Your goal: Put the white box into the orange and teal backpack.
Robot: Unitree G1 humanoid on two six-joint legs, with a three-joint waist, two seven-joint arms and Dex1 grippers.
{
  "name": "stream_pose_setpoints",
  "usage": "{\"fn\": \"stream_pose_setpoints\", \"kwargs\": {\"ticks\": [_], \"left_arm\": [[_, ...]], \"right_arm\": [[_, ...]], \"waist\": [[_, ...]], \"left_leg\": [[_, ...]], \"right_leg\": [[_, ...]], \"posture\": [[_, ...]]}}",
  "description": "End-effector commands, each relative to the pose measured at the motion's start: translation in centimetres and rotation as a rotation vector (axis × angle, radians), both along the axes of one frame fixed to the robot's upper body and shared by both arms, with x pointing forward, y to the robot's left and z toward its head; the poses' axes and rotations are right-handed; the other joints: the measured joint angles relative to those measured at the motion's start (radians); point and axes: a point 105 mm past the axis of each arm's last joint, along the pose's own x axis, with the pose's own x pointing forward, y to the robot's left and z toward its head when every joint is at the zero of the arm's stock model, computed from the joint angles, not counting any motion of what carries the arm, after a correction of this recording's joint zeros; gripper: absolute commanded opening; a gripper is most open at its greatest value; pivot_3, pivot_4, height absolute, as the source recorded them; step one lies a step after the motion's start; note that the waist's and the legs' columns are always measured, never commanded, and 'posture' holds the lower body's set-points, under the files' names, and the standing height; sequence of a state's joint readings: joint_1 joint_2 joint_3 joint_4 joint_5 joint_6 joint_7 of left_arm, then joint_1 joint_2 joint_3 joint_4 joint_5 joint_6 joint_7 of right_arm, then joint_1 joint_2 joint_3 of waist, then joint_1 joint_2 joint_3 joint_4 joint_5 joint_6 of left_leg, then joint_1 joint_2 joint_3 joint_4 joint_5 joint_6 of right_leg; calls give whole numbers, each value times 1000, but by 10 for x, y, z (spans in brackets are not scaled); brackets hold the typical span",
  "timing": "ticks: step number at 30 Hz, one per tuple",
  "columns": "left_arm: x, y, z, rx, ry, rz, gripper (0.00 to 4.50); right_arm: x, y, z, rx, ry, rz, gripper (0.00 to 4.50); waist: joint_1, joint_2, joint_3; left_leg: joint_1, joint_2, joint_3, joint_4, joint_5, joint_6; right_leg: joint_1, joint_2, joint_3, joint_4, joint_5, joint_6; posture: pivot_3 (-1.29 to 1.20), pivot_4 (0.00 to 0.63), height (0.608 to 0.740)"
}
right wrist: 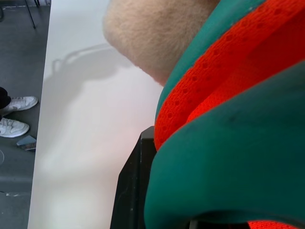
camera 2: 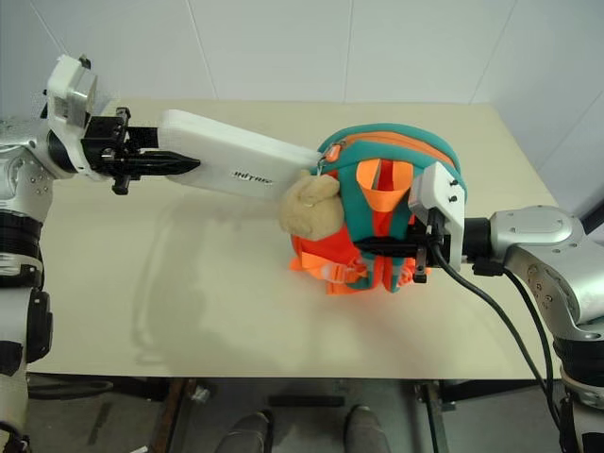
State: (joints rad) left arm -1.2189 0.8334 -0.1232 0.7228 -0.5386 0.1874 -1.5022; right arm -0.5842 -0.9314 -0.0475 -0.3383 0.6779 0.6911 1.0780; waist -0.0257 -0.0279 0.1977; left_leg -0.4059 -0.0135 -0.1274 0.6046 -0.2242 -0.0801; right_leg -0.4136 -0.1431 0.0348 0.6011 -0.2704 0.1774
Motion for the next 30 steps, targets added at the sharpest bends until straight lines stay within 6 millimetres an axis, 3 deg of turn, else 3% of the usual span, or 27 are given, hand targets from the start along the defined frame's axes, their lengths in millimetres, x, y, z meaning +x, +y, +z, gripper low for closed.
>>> {"fn": "stream_pose_setpoints", "kwargs": {"ticks": [1, 9, 15, 19, 23, 27, 30], "left_arm": [[-12, -14, 1, 109, -27, -127, 1396], [-6, -45, -11, 198, -16, -155, 1396], [10, -84, -20, 164, 17, -128, 1396], [5, -103, -20, 115, 36, -191, 1396], [-2, -95, -14, 103, 49, -221, 1396], [-5, -77, 2, 64, 35, -198, 1396], [-20, -62, 20, 4, 37, -242, 1396]], "right_arm": [[-3, 3, 8, 3, -69, 27, 4], [0, 7, 9, 19, -84, 32, 4], [4, 10, 9, 25, -87, 34, 4], [5, 11, 9, 27, -92, 29, 4], [5, 10, 10, 27, -92, 18, 4], [3, 10, 10, 30, -92, 17, 4], [1, 12, 12, 49, -103, 31, 4]], "waist": [[0, 0, 0], [6, 0, 0], [27, 0, 0], [31, 0, 0], [23, 0, 0], [20, 0, 0], [14, 0, 0]], "left_leg": [[0, 0, 0, 0, 0, 0], [0, 0, 0, 1, 0, 0], [0, -1, 0, 7, -1, 2], [0, -1, -1, 8, -1, 2], [0, -1, -1, 7, -1, 2], [0, 0, 0, 6, -2, 2], [0, 0, 1, 6, -2, 2]], "right_leg": [[0, 0, 0, 0, 0, 0], [1, 0, 0, 0, 0, 0], [4, 0, 0, 0, 1, 1], [5, 0, 0, 0, 1, 2], [4, 0, 0, 0, 1, 2], [4, 0, 0, 0, 1, 2], [3, 0, 0, 0, 1, 2]], "posture": [[0, 150, 740], [0, 150, 740], [0, 150, 740], [0, 150, 740], [0, 150, 740], [0, 150, 740], [0, 150, 740]]}}
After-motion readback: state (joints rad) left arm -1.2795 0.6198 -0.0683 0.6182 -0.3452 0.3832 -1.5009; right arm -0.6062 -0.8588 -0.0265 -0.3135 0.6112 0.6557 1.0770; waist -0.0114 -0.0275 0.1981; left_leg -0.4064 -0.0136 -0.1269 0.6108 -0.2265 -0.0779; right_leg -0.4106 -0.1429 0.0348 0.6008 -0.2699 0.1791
